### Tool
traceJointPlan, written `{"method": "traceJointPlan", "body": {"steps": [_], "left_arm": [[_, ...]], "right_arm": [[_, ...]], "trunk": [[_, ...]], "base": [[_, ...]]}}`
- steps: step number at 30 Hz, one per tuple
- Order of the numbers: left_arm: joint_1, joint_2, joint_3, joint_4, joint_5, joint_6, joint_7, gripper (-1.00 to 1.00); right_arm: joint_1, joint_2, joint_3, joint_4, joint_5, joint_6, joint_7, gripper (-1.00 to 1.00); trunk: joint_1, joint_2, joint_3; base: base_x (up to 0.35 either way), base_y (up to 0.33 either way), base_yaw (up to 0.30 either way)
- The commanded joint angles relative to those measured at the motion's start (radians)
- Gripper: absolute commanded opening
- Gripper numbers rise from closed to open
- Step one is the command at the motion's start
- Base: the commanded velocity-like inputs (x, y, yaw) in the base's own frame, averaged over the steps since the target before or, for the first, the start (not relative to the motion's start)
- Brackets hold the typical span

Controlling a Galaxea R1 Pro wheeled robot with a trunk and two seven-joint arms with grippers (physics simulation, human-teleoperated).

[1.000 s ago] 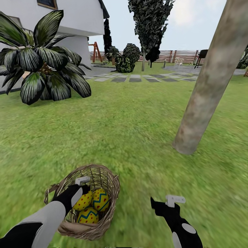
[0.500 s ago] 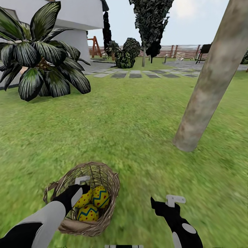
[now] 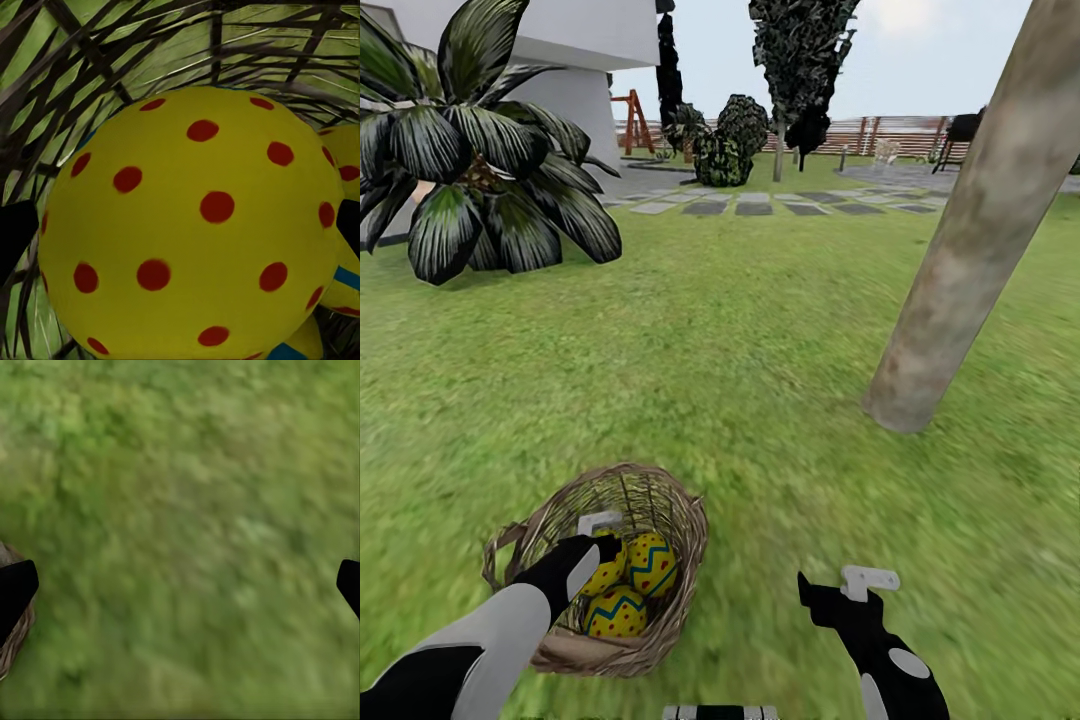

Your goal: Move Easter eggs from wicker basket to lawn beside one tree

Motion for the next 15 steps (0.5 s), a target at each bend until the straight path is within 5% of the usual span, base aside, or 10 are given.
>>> {"method": "traceJointPlan", "body": {"steps": [1, 15], "left_arm": [[0.000, 0.000, 0.002, -0.002, 0.009, 0.005, 0.004, 1.00], [0.000, 0.000, 0.002, -0.004, 0.010, 0.003, 0.004, 1.00]], "right_arm": [[0.000, 0.000, 0.001, -0.001, -0.006, 0.005, -0.008, 1.00], [0.000, 0.000, 0.001, -0.001, -0.006, 0.005, -0.007, 1.00]], "trunk": [[0.000, -0.001, -0.005], [0.002, -0.001, -0.016]], "base": [[0.000, 0.000, 0.000], [0.000, 0.000, 0.000]]}}
